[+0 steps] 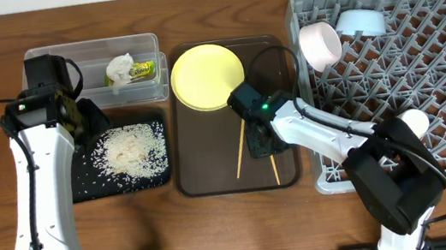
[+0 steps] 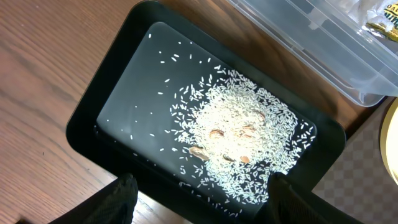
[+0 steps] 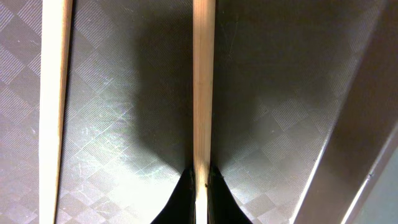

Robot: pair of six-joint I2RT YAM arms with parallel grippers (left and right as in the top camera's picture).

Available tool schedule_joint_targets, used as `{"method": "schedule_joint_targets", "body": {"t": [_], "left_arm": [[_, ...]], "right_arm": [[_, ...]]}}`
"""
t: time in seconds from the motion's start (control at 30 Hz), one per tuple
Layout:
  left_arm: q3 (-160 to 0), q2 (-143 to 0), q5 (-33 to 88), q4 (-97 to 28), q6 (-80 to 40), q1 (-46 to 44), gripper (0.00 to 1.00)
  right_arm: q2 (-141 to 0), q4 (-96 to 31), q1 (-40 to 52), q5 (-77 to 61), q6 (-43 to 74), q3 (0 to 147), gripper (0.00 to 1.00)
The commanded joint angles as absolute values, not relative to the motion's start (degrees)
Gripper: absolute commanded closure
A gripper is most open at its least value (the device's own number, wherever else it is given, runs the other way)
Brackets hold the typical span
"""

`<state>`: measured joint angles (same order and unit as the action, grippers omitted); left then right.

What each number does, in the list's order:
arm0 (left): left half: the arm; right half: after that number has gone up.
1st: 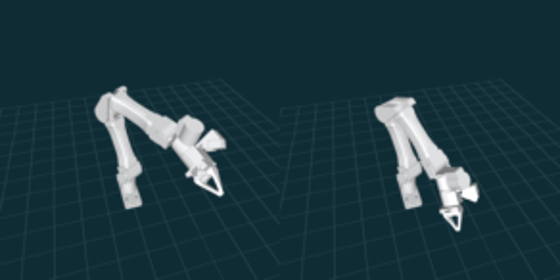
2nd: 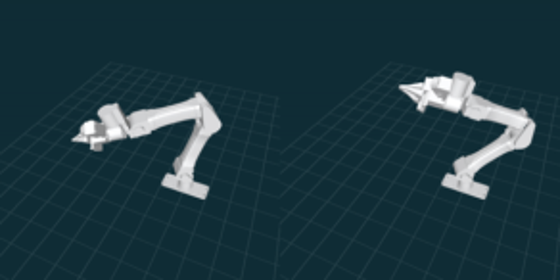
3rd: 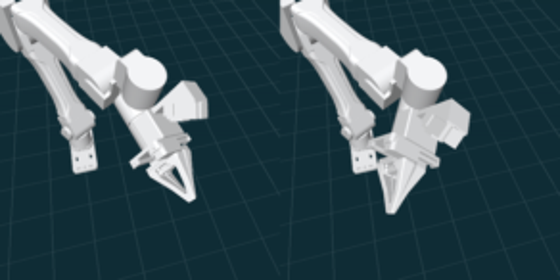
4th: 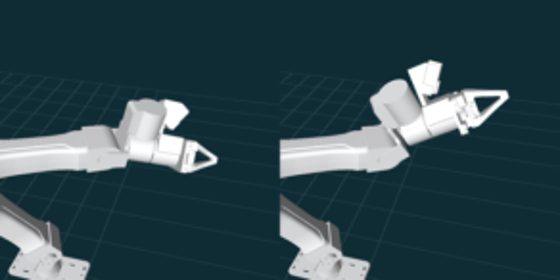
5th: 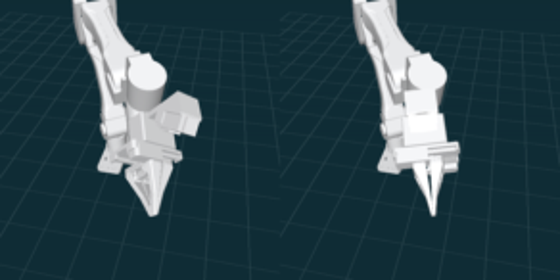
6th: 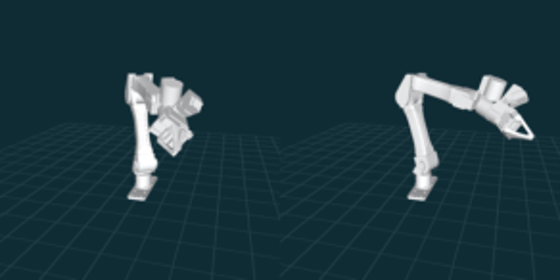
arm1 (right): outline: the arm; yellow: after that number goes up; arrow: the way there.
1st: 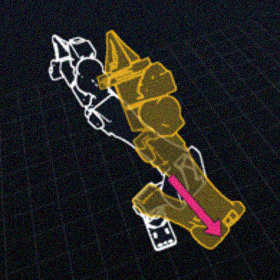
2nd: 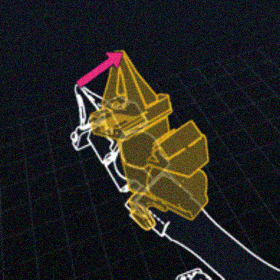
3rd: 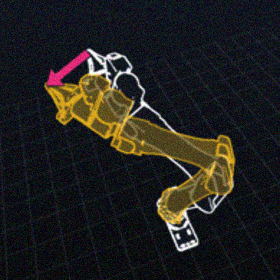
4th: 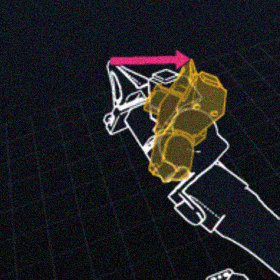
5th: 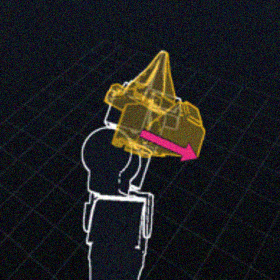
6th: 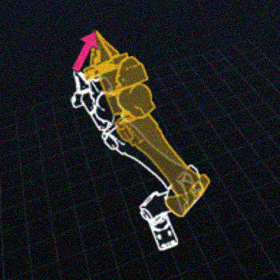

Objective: Sort waste into correct bins and load items into the dishwasher rack
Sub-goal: 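Reach the right gripper to the brown tray and pinch one chopstick, then carry the chopstick with the right gripper and drop it in the rack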

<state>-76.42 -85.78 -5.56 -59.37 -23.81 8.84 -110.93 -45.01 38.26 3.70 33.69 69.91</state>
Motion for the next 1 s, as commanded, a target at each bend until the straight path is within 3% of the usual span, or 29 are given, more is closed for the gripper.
{"method": "schedule_joint_targets", "body": {"t": [0.0,0.37,0.67,0.97], "left_arm": [[-76.7,-85.7,-6.5,-59.5,-24.1,9.0,0.3],[-76.7,-85.7,-6.5,-59.5,-24.1,9.0,0.3],[-76.7,-85.7,-6.5,-59.5,-24.1,9.0,0.3],[-76.7,-85.7,-6.5,-59.5,-24.1,9.0,0.3]], "right_arm": [[-112.2,-44.9,37.9,4.3,33.6,69.8,0.99],[-102.3,-46.7,35.8,4.6,26.2,74.7,0.99],[-90.8,-54.1,26.6,4.5,23.3,74.8,0.99],[-89.7,-61.9,20.5,4.5,23.0,73.2,0.99]]}}
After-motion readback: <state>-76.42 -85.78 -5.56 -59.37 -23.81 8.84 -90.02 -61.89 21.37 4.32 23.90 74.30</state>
